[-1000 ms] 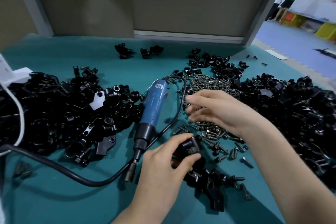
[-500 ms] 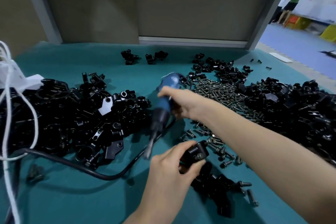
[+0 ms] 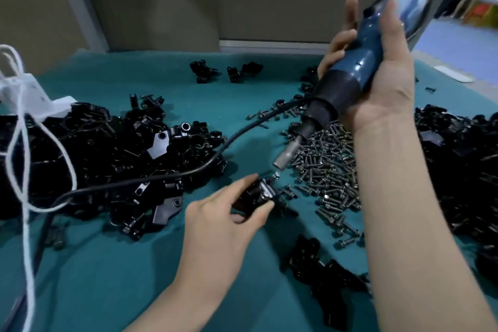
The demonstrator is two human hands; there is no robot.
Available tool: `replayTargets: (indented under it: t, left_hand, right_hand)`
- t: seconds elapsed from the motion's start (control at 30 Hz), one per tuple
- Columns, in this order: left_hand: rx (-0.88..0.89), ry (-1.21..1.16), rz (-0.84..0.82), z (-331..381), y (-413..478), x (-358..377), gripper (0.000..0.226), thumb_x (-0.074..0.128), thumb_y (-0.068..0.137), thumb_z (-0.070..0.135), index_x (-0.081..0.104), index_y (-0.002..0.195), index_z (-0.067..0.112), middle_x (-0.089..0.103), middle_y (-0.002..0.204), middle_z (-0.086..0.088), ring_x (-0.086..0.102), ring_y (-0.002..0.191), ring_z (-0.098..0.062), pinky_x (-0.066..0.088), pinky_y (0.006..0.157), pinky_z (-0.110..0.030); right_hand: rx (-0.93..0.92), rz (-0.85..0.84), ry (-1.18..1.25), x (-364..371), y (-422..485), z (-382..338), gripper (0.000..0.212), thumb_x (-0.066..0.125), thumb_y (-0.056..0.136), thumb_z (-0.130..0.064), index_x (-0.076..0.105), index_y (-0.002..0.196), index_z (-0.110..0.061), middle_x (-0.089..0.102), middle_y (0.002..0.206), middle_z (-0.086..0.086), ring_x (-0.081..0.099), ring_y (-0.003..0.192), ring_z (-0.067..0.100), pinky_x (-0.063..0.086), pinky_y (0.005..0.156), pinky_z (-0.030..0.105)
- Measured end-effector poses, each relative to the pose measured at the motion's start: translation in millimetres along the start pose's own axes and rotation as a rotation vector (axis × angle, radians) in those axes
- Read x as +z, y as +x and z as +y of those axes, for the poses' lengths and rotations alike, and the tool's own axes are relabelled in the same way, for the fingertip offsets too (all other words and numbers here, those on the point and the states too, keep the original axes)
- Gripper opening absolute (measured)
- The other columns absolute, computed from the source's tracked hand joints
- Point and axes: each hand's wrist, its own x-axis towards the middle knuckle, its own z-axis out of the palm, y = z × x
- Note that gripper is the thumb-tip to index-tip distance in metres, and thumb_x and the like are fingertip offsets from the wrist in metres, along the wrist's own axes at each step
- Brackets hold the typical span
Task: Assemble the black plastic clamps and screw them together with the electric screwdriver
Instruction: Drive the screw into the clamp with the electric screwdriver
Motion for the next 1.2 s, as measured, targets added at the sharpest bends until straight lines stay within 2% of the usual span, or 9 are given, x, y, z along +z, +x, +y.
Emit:
replayTargets:
  t: [0.07,0.1,0.17,0.27,0.43,0.6,0.87,1.1,1.2]
  left_hand:
    - [-0.001,0.014,0.004,-0.1,0.7,-2.1,0.040,0.080,0.067,0.031,0.069,0.106,0.035,0.065,0.066,0.020,0.059,0.046,0.005,0.037,0.051,0.001]
    - [-0.005,0.015,0.013,-0.9,1.4,-2.8,0.038,0.080,0.067,0.031,0.070,0.104,0.034,0.064,0.061,0.020,0.059,0.046,0.005,0.037,0.050,0.001]
    - [-0.032,-0.009,0.028,-3.6,2.6,-2.9,0.034,0.082,0.068,0.027,0.073,0.100,0.030,0.062,0.049,0.014,0.056,0.041,0.005,0.035,0.047,0.000]
    - [-0.011,-0.024,0.024,-6.2,2.6,-1.9,0.035,0.083,0.069,0.020,0.073,0.103,0.027,0.061,0.049,0.020,0.046,0.035,0.007,0.030,0.044,0.001]
    - [0.030,0.009,0.026,-5.4,4.6,-1.6,0.030,0.080,0.070,0.028,0.075,0.100,0.027,0.060,0.061,0.025,0.048,0.046,0.003,0.033,0.051,0.000]
    - [0.040,0.007,0.022,-6.4,3.9,-0.1,0.032,0.082,0.071,0.015,0.074,0.101,0.021,0.051,0.049,0.029,0.043,0.035,0.006,0.026,0.045,0.003]
    - [0.003,-0.033,0.009,-6.0,5.3,-0.9,0.028,0.081,0.071,0.019,0.075,0.097,0.028,0.063,0.063,0.027,0.061,0.048,0.000,0.037,0.052,-0.001]
    - [0.016,-0.004,0.016,-3.5,6.1,0.2,0.031,0.082,0.069,0.022,0.075,0.099,0.022,0.066,0.067,0.019,0.064,0.054,-0.001,0.043,0.057,-0.004]
    - [0.029,-0.008,-0.001,-2.3,5.1,1.1,0.030,0.079,0.070,0.025,0.075,0.099,0.023,0.067,0.070,0.016,0.064,0.055,-0.004,0.050,0.058,-0.013]
  right_hand:
    - [-0.035,-0.007,-0.091,2.0,1.4,-4.9,0.046,0.058,0.076,-0.040,0.049,0.115,-0.018,0.065,0.088,-0.002,0.051,0.052,0.009,0.045,0.047,0.020]
    - [-0.050,-0.013,-0.141,2.7,0.9,-7.2,0.042,0.055,0.076,-0.044,0.048,0.110,-0.019,0.065,0.088,-0.002,0.050,0.051,0.009,0.044,0.048,0.021]
    - [-0.065,-0.012,-0.219,4.5,-2.7,-9.0,0.033,0.047,0.089,-0.045,0.047,0.107,-0.017,0.066,0.089,0.000,0.049,0.054,0.012,0.043,0.054,0.022]
    - [-0.086,-0.024,-0.256,8.2,-7.8,-6.8,0.031,0.046,0.095,-0.033,0.050,0.110,-0.007,0.066,0.092,0.006,0.053,0.060,0.016,0.046,0.059,0.026]
    - [-0.130,-0.048,-0.303,19.3,-11.4,1.3,0.010,0.048,0.098,-0.022,0.050,0.096,-0.013,0.068,0.086,0.003,0.052,0.052,0.010,0.048,0.051,0.024]
    - [-0.150,-0.054,-0.371,22.6,-14.9,-3.4,0.007,0.052,0.095,-0.020,0.049,0.094,-0.013,0.064,0.078,0.000,0.051,0.050,0.011,0.047,0.051,0.024]
    - [-0.169,-0.050,-0.467,30.1,-19.4,-5.2,0.006,0.052,0.092,-0.016,0.050,0.095,-0.012,0.063,0.076,0.000,0.049,0.051,0.011,0.045,0.050,0.023]
    - [-0.184,-0.084,-0.485,32.7,-21.9,-6.1,0.004,0.050,0.091,-0.017,0.050,0.092,-0.012,0.062,0.077,0.000,0.048,0.050,0.011,0.043,0.051,0.023]
    - [-0.168,-0.091,-0.464,32.3,-22.1,-5.7,0.004,0.050,0.091,-0.017,0.048,0.091,-0.013,0.062,0.076,-0.001,0.047,0.050,0.010,0.043,0.051,0.023]
